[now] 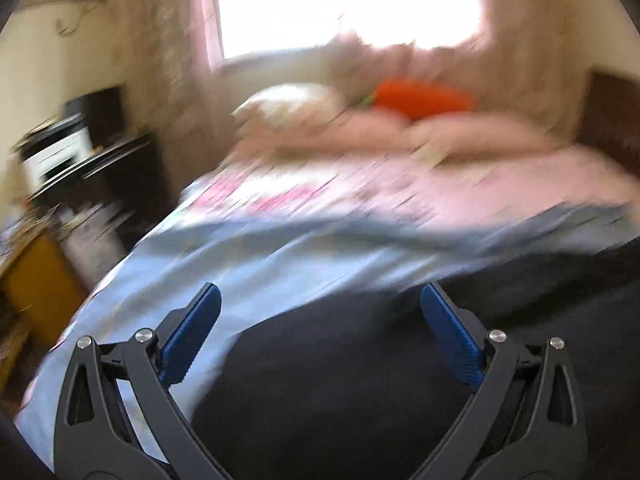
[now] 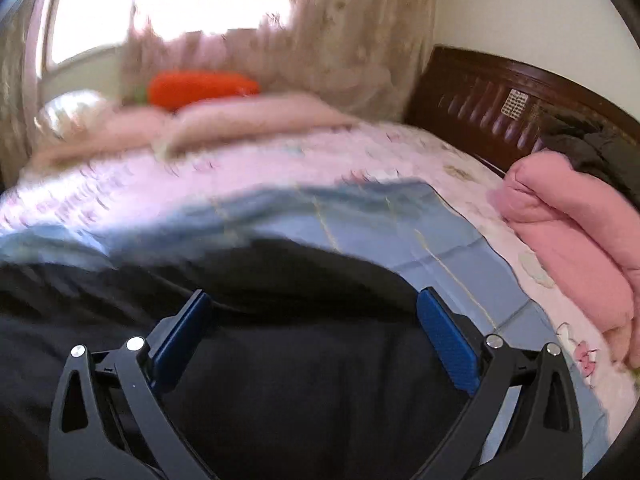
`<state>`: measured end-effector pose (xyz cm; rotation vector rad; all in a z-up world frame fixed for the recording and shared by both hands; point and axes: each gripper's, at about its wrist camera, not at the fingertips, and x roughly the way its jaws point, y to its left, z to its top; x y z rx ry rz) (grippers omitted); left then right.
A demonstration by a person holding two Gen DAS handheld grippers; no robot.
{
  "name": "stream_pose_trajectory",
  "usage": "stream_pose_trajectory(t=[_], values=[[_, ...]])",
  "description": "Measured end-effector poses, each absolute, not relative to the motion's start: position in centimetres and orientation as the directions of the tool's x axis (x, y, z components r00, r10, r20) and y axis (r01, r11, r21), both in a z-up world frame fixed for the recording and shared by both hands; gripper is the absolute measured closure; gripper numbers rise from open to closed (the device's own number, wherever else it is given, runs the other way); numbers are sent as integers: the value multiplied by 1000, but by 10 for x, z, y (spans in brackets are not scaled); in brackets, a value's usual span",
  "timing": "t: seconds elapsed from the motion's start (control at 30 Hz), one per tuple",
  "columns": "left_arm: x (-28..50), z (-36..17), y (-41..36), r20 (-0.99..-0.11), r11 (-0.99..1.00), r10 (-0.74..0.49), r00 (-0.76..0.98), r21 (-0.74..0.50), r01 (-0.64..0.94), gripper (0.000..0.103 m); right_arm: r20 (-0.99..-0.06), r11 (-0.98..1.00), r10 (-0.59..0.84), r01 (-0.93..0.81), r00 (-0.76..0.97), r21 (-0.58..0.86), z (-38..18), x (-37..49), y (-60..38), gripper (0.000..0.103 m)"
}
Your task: Fold large clothes
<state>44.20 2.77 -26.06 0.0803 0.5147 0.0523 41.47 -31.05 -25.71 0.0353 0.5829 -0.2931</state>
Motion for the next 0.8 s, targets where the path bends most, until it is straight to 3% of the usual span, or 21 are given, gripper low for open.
stream_pose_trajectory(t=[0.1,0.2,0.3,0.33,0.4,0.47,0.5,0.57,0.63,0.8], values=[[452,-237,-22,-458,997,-71,886,-4,78,2,-565,994,-108,101,818,-44,-255,447,-254,1],[484,-257,-56,-531,994,-90,842,2,107,2,-658,998,-64,34,750,-58,-284,488,-230,1],[512,-301,-57,-625,964,123,771,259,56,2,-734,991,-124,48,668,-124,-311,514,-253,1],[515,-309,-36,-633,961,143,761,273,45,2,-733,995,-101,62,673,-80,-309,512,-271,1],[518,-304,6,-661,988,35,750,136,74,2,-714,987,-143,156,686,-47,-295,503,-315,1],[514,-293,30,-602,959,203,772,280,-34,2,-677,924,-359,346,642,-162,-278,491,-357,1],[514,-287,39,-573,939,274,772,333,-87,2,-671,901,-396,406,627,-152,-272,481,-372,1],[504,-268,69,-565,948,306,766,256,-190,2,-653,879,-411,467,636,-98,-255,455,-383,1],[477,-243,77,-553,957,287,782,142,-251,2,-642,904,-368,419,673,-79,-242,434,-361,1],[408,-218,-12,-533,1000,20,846,18,-13,2,-574,989,-109,144,812,17,-242,401,-249,1]])
